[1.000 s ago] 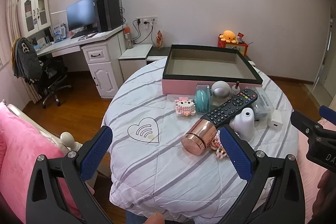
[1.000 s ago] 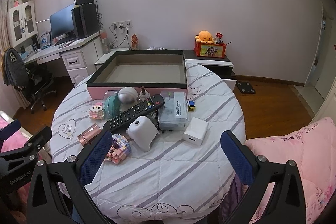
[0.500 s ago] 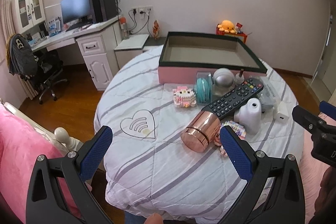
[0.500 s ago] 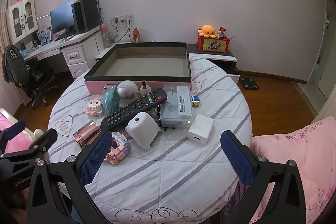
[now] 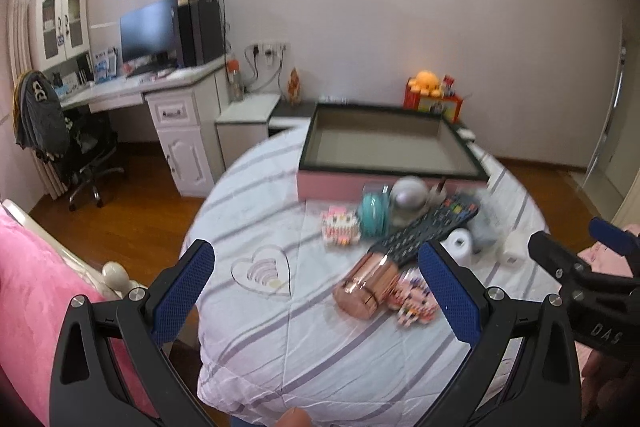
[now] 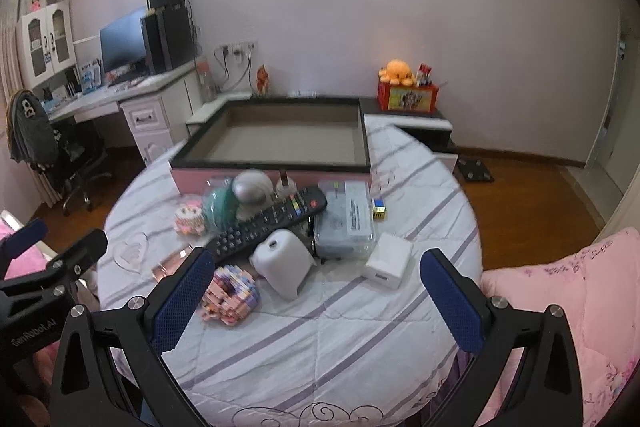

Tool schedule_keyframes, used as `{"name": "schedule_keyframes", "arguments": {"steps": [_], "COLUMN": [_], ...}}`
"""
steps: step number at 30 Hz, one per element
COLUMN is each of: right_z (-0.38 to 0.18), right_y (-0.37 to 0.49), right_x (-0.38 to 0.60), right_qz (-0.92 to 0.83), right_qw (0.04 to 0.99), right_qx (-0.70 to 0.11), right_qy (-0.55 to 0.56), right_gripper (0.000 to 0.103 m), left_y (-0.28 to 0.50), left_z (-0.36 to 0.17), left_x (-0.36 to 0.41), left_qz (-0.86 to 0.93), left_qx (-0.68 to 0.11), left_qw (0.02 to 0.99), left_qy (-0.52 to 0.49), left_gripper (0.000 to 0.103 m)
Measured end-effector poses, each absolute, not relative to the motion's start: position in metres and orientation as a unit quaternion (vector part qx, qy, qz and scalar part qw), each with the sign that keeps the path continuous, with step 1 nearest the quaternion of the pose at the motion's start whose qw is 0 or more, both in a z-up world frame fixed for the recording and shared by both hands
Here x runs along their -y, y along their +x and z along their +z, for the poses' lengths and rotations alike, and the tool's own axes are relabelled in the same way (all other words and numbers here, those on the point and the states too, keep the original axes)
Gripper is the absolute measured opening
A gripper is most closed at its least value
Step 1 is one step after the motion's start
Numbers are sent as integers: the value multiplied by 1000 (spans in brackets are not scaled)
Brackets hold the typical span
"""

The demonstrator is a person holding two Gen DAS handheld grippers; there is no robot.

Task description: Organize rigid objects

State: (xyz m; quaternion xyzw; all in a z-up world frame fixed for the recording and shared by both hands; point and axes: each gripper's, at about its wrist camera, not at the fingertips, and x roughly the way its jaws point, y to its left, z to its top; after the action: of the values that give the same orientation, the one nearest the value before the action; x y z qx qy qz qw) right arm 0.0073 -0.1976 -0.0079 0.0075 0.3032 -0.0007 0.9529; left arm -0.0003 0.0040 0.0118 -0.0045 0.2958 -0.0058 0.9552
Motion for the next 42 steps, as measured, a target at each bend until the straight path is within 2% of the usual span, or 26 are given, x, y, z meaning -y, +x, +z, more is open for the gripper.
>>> {"name": "schedule_keyframes", "arguments": {"steps": [7, 12, 23, 42], "right_z": [50, 70, 82, 77], "right_y": [-46, -72, -103, -102], "right_x": [195, 194, 189, 186], "right_qz": [-18, -19, -14, -8], "right_qw": [976, 982, 986, 984], "right_qx": [-219, -190, -169, -179], "right_qy": [2, 3, 1, -3], "right_gripper": [103, 103, 103, 103], "left_y": [-52, -82, -116, -115], "left_z": [80, 104, 114, 109], "left_x": [-6, -7, -11, -12], "left_qz": [-3, 3, 14, 17], "left_qx": [-209, -176, -150, -160], "left_qw": [978, 984, 989, 987], "left_qy": [-8, -5, -7, -9], "left_gripper": [103, 103, 103, 103]}}
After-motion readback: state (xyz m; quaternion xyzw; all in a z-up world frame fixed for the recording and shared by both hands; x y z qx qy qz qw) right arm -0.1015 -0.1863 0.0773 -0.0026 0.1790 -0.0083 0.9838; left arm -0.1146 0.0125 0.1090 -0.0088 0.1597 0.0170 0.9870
